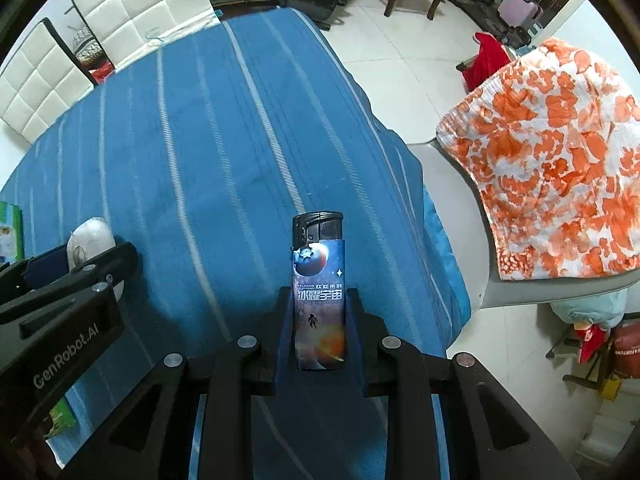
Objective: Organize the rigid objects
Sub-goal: 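Carry the earbud case and lighter over the blue box with both tools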
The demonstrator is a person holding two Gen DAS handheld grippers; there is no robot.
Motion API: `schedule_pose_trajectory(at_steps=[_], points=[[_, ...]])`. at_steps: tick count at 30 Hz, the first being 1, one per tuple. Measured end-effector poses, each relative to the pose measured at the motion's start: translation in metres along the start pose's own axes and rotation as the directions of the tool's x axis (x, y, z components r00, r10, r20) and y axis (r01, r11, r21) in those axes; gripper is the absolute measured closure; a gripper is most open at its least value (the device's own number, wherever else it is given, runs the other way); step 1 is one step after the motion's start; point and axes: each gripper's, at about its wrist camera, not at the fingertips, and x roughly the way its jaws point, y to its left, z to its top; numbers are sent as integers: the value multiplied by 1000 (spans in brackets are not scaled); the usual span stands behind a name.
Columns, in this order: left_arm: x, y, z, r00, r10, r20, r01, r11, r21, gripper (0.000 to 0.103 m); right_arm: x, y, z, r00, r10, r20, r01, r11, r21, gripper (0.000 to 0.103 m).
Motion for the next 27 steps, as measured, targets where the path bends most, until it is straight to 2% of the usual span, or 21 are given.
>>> schedule_pose_trajectory(at_steps=[7, 11, 17, 27], points=[[-47, 20, -20, 996, -33, 86, 35, 999, -14, 55, -46, 12, -12, 997, 44, 70, -43, 999, -16, 76], [-83, 38, -33, 988, -57, 145, 62, 998, -29, 55, -83, 24, -21, 990, 73, 125, -69, 997, -34, 76], [-131, 70, -61, 974, -56, 220, 66, 997, -41, 55, -134, 49, -40, 976, 120, 181, -107, 991, -79, 76], [-180, 131, -121, 966, -58, 253, 88, 990, -109, 55, -200, 118, -80, 946, 233, 227, -190, 962, -193, 76]])
